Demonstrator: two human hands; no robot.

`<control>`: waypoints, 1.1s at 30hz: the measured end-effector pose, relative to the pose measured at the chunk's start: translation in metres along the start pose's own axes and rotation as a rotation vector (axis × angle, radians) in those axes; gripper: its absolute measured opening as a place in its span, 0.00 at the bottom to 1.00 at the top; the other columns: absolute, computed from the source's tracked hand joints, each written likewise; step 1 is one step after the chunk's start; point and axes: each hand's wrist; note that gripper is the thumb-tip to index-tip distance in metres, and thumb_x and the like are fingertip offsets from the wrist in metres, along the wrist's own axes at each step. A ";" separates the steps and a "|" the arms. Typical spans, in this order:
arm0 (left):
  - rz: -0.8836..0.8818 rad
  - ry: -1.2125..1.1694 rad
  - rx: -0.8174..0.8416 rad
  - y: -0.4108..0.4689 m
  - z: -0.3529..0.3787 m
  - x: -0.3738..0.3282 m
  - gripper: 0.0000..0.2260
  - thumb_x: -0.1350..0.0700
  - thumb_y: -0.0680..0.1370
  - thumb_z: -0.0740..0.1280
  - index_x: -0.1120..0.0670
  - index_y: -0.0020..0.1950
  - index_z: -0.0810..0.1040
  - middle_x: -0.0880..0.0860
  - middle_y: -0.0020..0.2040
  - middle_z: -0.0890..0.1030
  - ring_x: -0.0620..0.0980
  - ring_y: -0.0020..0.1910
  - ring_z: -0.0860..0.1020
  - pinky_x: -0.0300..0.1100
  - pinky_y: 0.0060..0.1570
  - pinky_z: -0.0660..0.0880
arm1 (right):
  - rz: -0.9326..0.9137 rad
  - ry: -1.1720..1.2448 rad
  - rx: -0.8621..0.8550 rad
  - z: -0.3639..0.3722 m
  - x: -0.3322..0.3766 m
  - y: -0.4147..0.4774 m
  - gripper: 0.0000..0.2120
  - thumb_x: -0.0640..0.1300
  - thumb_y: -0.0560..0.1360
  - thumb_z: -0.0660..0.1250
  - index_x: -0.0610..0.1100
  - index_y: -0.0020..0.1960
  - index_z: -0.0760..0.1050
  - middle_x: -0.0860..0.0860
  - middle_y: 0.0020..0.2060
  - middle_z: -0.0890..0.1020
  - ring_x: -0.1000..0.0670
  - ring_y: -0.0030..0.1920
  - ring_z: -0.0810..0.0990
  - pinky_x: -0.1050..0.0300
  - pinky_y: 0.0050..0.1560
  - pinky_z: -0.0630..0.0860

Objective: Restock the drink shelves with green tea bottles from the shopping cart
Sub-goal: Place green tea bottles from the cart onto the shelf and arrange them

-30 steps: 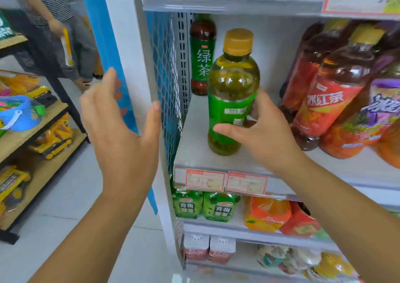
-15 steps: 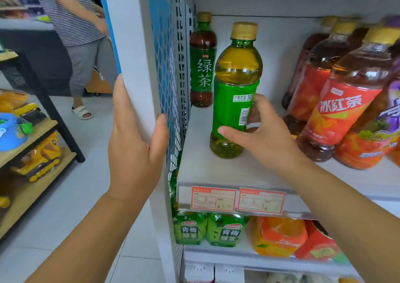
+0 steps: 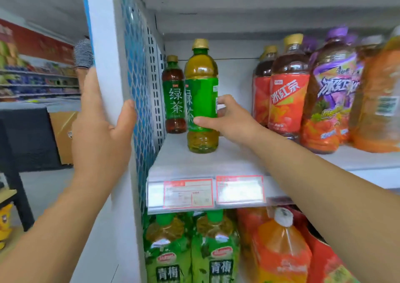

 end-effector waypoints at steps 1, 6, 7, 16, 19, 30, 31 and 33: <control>0.000 -0.005 -0.009 -0.001 0.001 0.001 0.24 0.54 0.81 0.63 0.47 0.76 0.62 0.46 0.62 0.77 0.45 0.47 0.77 0.50 0.52 0.76 | 0.019 0.021 0.017 -0.002 -0.002 0.002 0.31 0.49 0.68 0.76 0.46 0.65 0.66 0.48 0.53 0.81 0.50 0.51 0.81 0.50 0.57 0.78; 0.008 -0.002 -0.042 -0.006 0.005 0.000 0.25 0.53 0.81 0.62 0.45 0.77 0.59 0.45 0.64 0.77 0.49 0.54 0.77 0.50 0.55 0.74 | 0.047 0.028 0.011 -0.009 -0.005 0.003 0.35 0.46 0.72 0.73 0.46 0.74 0.59 0.48 0.61 0.77 0.50 0.56 0.78 0.56 0.55 0.73; 0.012 -0.006 -0.044 -0.006 0.005 0.001 0.24 0.52 0.81 0.62 0.46 0.77 0.59 0.46 0.66 0.76 0.50 0.57 0.77 0.53 0.58 0.75 | 0.042 0.002 -0.009 -0.008 -0.004 0.004 0.36 0.47 0.71 0.73 0.46 0.73 0.59 0.49 0.60 0.77 0.51 0.56 0.77 0.57 0.53 0.73; 0.002 -0.065 -0.003 -0.006 0.000 0.000 0.26 0.52 0.81 0.63 0.48 0.78 0.59 0.47 0.72 0.71 0.48 0.67 0.73 0.56 0.64 0.73 | 0.100 -0.155 -0.020 -0.001 0.001 0.053 0.22 0.47 0.71 0.75 0.49 0.60 0.68 0.48 0.55 0.79 0.45 0.54 0.79 0.52 0.47 0.79; 0.011 -0.085 -0.004 -0.005 0.000 -0.002 0.26 0.53 0.80 0.64 0.48 0.77 0.60 0.44 0.70 0.73 0.43 0.64 0.74 0.47 0.62 0.74 | 0.111 -0.144 -0.032 0.004 -0.007 0.072 0.25 0.45 0.72 0.74 0.45 0.65 0.68 0.46 0.58 0.78 0.45 0.54 0.79 0.53 0.47 0.79; 0.052 -0.150 -0.016 -0.003 0.002 0.005 0.26 0.58 0.79 0.65 0.47 0.76 0.63 0.43 0.66 0.75 0.40 0.62 0.75 0.41 0.59 0.75 | 0.110 -0.256 -0.131 0.015 -0.026 0.114 0.29 0.48 0.71 0.74 0.45 0.66 0.64 0.46 0.58 0.78 0.43 0.55 0.79 0.44 0.57 0.77; 0.058 -0.154 -0.014 -0.003 0.002 0.005 0.26 0.58 0.79 0.65 0.48 0.76 0.63 0.43 0.66 0.75 0.39 0.62 0.75 0.42 0.58 0.76 | 0.107 -0.260 -0.132 0.015 -0.027 0.115 0.30 0.48 0.71 0.74 0.45 0.66 0.64 0.46 0.58 0.78 0.44 0.55 0.79 0.45 0.58 0.77; 0.067 -0.155 -0.018 -0.003 0.002 0.006 0.26 0.58 0.80 0.65 0.48 0.76 0.63 0.42 0.66 0.75 0.36 0.61 0.74 0.39 0.58 0.76 | 0.098 -0.274 -0.133 0.016 -0.029 0.117 0.30 0.49 0.71 0.74 0.45 0.67 0.64 0.46 0.59 0.78 0.44 0.55 0.79 0.45 0.58 0.77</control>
Point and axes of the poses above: each hand's wrist, its own y-axis towards the middle knuckle, its own z-axis out of the palm, x = y × z
